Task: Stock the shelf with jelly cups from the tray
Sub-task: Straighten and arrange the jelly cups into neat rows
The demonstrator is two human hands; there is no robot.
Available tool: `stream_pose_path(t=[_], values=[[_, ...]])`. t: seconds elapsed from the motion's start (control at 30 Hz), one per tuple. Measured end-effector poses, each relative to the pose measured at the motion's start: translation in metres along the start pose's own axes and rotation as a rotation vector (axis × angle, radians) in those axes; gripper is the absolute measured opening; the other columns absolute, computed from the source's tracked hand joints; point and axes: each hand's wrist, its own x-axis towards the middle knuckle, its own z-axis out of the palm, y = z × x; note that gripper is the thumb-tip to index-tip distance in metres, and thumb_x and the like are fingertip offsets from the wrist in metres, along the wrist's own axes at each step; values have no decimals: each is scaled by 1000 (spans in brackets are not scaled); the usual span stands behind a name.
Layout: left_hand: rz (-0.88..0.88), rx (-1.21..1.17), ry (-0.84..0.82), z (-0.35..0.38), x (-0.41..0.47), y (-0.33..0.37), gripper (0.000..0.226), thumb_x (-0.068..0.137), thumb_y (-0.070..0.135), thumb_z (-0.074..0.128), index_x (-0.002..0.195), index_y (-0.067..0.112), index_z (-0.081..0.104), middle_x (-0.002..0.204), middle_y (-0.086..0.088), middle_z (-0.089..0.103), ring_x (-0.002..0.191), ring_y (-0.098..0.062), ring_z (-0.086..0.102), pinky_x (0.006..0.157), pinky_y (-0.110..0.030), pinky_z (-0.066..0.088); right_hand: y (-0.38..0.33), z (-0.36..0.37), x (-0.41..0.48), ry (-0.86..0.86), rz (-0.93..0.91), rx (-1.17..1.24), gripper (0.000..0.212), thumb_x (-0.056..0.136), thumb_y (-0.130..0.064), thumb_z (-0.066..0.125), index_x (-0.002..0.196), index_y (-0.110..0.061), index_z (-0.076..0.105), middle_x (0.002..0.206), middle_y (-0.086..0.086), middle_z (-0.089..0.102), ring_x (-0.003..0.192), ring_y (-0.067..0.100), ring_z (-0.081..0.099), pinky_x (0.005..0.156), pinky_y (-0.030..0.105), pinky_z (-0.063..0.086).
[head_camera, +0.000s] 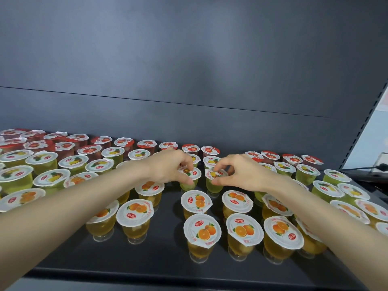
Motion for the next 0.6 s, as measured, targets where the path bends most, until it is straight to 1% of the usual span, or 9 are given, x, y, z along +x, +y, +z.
stream_pose_path(t=[0.07, 0.13, 0.2, 0.27, 0.33, 0.37, 0.43, 0.5, 0.6], values=[[15, 65, 6, -1, -3, 2, 39, 84, 44, 65, 116, 22, 62, 111, 3, 61, 99, -15, 59, 82, -32, 55, 0, -1, -1, -2, 7, -8, 33, 86, -39, 65, 114, -21, 65, 105, -9, 59, 80, 2, 55, 61, 9, 41], [34, 141, 28, -4, -6, 7, 39, 87, 46, 59, 118, 22, 62, 115, 3, 57, 101, -12, 54, 83, -31, 52, 0, -1, -4, -7, 16, -18, 35, 86, -41, 65, 115, -21, 64, 111, -5, 60, 85, 6, 57, 63, 12, 44], [59, 138, 81, -8, -11, 13, 37, 88, 47, 56, 117, 24, 62, 118, 5, 54, 100, -8, 49, 83, -27, 48, -2, -3, -10, -2, 23, -21, 36, 85, -42, 65, 115, -22, 64, 115, -3, 58, 92, 9, 57, 71, 18, 50], [103, 85, 106, -11, -19, 21, 35, 89, 44, 57, 118, 25, 62, 115, 9, 53, 96, -3, 46, 80, -19, 42, -4, -5, -18, 30, 20, -13, 35, 85, -42, 66, 113, -23, 65, 118, -4, 55, 99, 11, 55, 82, 26, 53], [145, 15, 59, -14, -29, 27, 33, 88, 40, 60, 118, 27, 62, 108, 17, 52, 92, 1, 49, 74, -10, 38, -6, -7, -29, 63, 18, 8, 34, 84, -42, 67, 113, -24, 64, 120, -6, 55, 103, 10, 53, 87, 30, 52], [159, -21, 22, -15, -34, 29, 32, 87, 39, 61, 118, 28, 61, 105, 21, 52, 93, 4, 51, 73, -8, 38, -6, -8, -34, 70, 19, 29, 35, 83, -42, 67, 113, -25, 64, 121, -7, 55, 105, 9, 53, 88, 30, 52], [175, -70, -58, -17, -44, 30, 34, 86, 38, 63, 119, 32, 60, 103, 28, 53, 98, 8, 52, 78, -9, 43, -9, -10, -46, 63, 29, 81, 36, 82, -42, 68, 115, -27, 63, 121, -10, 55, 108, 6, 53, 90, 30, 52], [186, -98, -130, -17, -49, 29, 36, 86, 38, 64, 121, 33, 58, 103, 31, 53, 102, 8, 52, 86, -13, 45, -11, -11, -57, 33, 36, 117, 37, 82, -42, 68, 115, -28, 62, 118, -13, 56, 109, 5, 54, 90, 29, 52], [193, -123, -201, -14, -51, 31, 39, 86, 37, 64, 124, 29, 57, 107, 31, 53, 103, 6, 53, 87, -12, 44, -14, -12, -66, -19, 53, 145, 35, 83, -44, 66, 114, -28, 63, 111, -15, 61, 103, 4, 58, 85, 26, 55]])
